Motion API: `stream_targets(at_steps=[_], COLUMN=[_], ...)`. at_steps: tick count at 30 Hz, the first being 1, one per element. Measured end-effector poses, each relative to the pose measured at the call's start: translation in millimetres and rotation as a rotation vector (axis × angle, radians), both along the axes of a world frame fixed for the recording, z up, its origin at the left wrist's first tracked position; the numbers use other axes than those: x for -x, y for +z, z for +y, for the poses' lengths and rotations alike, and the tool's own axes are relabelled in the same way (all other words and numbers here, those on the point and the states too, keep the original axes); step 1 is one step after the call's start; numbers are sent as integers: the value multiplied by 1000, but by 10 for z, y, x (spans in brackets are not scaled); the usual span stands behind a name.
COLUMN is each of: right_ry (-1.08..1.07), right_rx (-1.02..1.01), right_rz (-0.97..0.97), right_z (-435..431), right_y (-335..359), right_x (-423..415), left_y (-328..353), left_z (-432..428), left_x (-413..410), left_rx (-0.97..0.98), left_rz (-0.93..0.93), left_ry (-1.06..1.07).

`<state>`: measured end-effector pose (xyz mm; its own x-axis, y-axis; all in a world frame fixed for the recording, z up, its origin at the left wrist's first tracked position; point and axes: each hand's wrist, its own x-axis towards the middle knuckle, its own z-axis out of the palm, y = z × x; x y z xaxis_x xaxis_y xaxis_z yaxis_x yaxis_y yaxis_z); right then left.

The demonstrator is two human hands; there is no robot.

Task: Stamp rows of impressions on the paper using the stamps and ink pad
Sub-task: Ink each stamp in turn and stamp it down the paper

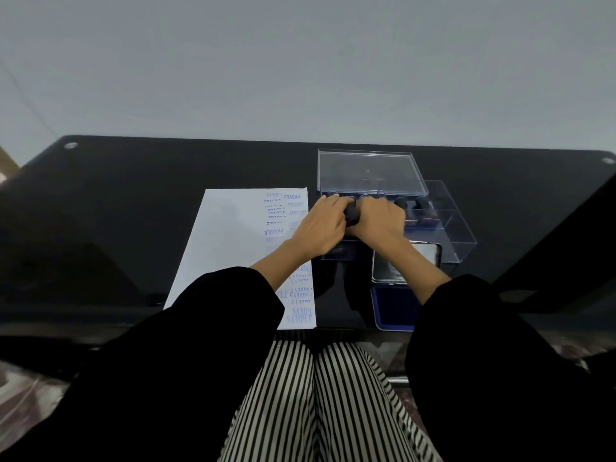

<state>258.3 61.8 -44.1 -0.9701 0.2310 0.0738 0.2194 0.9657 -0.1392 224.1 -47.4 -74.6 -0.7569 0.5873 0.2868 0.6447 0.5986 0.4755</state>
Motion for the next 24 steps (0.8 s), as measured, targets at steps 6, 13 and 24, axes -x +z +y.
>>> stream_targets(at_steps=[6, 13, 24], right_ry=[-127, -192, -124], right_rx=[414, 938, 538], right_rz=[16, 231, 99], right_z=[207, 439, 274], right_y=[153, 218, 82], right_x=[13, 46, -48], left_y=[-4, -15, -5], left_z=[-60, -68, -71], left_x=[-25, -43, -47], left_rx=[-48, -42, -9], left_rz=[-44, -78, -69], left_ry=[-9, 7, 4])
